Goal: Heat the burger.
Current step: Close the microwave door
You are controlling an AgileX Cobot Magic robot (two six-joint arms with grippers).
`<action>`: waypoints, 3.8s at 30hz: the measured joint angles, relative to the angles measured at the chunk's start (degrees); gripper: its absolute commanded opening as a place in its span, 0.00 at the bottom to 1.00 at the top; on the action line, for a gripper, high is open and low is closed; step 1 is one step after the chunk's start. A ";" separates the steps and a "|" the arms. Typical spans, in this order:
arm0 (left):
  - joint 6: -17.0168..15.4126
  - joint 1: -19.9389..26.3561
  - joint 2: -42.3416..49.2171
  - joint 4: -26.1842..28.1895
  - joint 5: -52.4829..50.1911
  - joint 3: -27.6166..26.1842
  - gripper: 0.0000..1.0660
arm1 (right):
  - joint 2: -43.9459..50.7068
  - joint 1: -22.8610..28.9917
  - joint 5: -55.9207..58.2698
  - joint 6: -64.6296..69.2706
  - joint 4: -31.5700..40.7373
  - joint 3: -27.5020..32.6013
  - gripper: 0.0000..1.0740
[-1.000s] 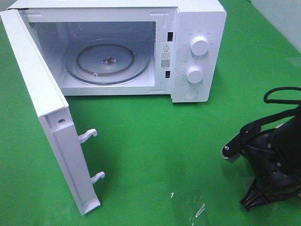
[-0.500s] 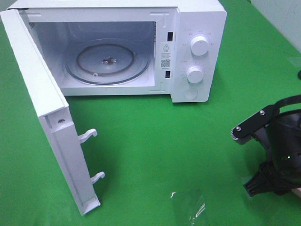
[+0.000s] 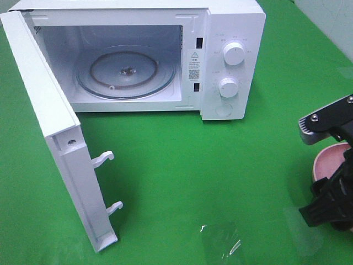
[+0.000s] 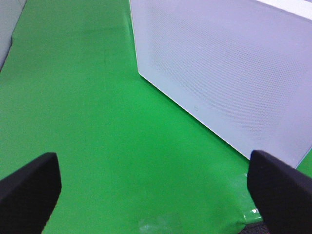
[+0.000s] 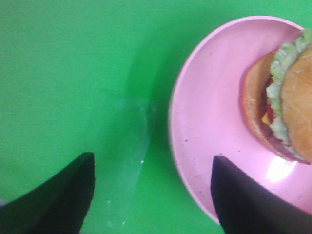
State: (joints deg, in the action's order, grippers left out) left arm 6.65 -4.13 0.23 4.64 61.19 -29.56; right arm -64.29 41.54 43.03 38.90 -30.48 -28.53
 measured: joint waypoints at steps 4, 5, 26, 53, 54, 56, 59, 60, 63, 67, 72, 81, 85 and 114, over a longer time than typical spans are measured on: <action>0.00 0.00 0.00 0.00 0.00 0.00 0.90 | 10.43 0.00 6.07 -15.58 13.98 -0.80 0.69; 0.00 0.00 0.00 0.00 0.00 0.00 0.90 | 10.43 0.00 6.07 -15.58 13.98 -0.80 0.69; 0.00 0.00 0.00 0.00 0.00 0.00 0.90 | 40.05 0.00 13.87 -21.60 15.01 -0.17 0.69; 0.00 0.00 0.00 0.00 0.00 0.00 0.90 | 64.52 -35.12 12.61 -36.15 24.58 0.11 0.69; 0.00 0.00 0.00 0.00 0.00 0.00 0.90 | 64.52 -35.29 12.61 -36.10 24.58 0.11 0.69; 0.00 0.00 0.00 0.00 0.00 0.00 0.90 | 64.52 -35.29 12.61 -36.10 24.58 0.11 0.69; 0.00 0.00 0.00 0.00 0.00 0.00 0.90 | 64.52 -35.29 12.61 -35.87 24.58 0.11 0.69; 0.00 0.00 0.00 0.00 0.00 0.00 0.90 | 64.52 -35.29 12.61 -35.87 24.58 0.11 0.69; 0.00 0.00 0.00 0.00 0.00 0.00 0.90 | 64.52 -35.29 12.61 -35.47 24.58 0.11 0.68; 0.00 0.00 0.00 0.00 0.00 0.00 0.90 | 64.52 -35.29 12.61 -35.35 24.69 0.11 0.68; 0.00 0.00 0.00 0.00 0.00 0.00 0.90 | 64.52 -35.29 12.61 -34.95 24.69 0.11 0.68; 0.00 0.00 0.00 0.00 0.00 0.00 0.90 | 64.52 -35.29 12.61 -34.61 24.69 0.11 0.68; 0.00 0.00 0.00 0.00 0.00 0.00 0.90 | 64.52 -35.29 12.61 -34.61 24.69 0.11 0.68; 0.00 0.00 -0.86 0.46 0.00 -0.34 0.89 | 64.52 -35.29 12.61 -34.61 24.69 0.11 0.68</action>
State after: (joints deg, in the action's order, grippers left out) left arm 6.65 -4.13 -0.63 5.10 61.19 -29.91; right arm 0.23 6.25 55.63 4.30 -5.79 -28.42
